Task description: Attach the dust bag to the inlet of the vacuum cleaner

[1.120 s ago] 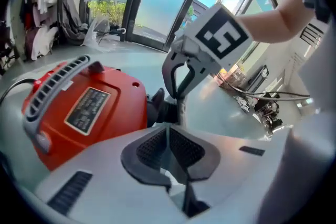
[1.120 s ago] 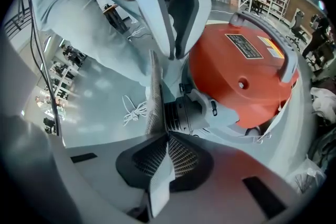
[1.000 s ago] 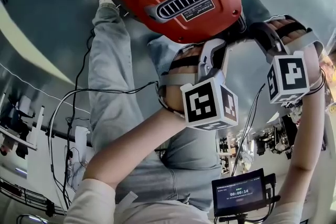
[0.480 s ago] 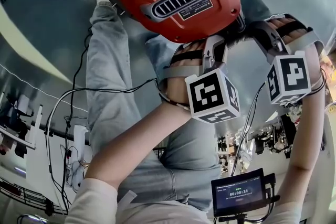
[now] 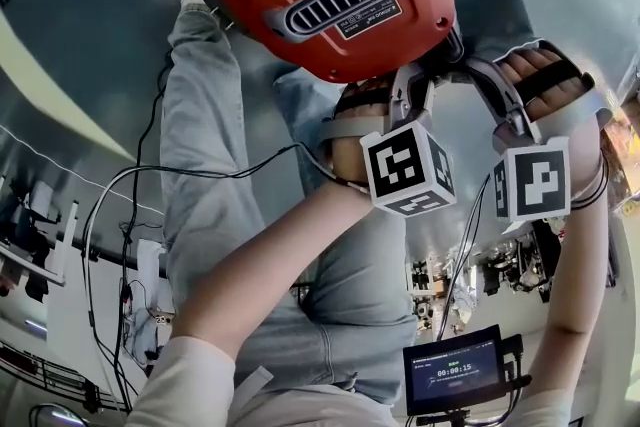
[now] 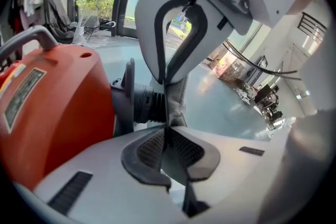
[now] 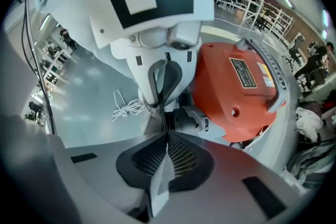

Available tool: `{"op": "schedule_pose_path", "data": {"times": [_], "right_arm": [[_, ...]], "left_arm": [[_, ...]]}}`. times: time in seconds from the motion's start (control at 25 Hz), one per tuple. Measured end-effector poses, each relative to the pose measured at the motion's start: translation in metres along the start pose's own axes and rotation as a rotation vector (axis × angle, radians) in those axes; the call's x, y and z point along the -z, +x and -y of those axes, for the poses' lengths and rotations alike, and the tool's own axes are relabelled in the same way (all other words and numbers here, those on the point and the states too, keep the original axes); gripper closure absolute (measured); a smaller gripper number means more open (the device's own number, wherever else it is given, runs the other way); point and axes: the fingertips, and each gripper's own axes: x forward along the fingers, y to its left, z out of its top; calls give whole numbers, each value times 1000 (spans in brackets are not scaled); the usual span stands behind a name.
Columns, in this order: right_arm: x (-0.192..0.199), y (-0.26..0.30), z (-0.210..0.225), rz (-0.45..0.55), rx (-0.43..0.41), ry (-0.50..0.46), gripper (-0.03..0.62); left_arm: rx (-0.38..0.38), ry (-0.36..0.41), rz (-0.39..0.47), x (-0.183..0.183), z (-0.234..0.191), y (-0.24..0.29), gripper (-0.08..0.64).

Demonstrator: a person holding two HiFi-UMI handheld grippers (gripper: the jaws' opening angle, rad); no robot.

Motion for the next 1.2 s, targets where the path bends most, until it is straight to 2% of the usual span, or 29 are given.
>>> {"op": "schedule_pose_path", "data": {"times": [0.08,0.2,0.28,0.4,0.44,0.64,0.72,0.84,1.04,1.2], "right_arm": [[7,2,1,16,1,53,575],[26,7,0,2,3,118,575],[27,5,4,-14,25,112,575],[17,-2,11,-9,66,98,575],[17,-2,11,-7,68,113,575],[38,9,10,-28,52,209,575],[39,7,15,-32,65,215,575],[28,-2,21,-21,95,224,575],[37,5,16,43,99,357,575],[42,7,17,14,114,347,575]], "left_arm": [[-20,-51,8,-4,0,-7,535],[-36,-45,33,-19,1,-16,539],[-33,-59,48,-20,1,-13,540],[-14,-159,46,-12,-2,-2,539],[-14,-170,40,-12,-4,-1,538],[-65,-167,88,-31,-13,-23,546],[-78,-224,115,-32,-15,-22,548],[-70,-354,122,-21,-17,-12,544],[-110,-343,125,-29,-21,-25,545],[-112,-458,173,-33,-21,-22,541]]}}
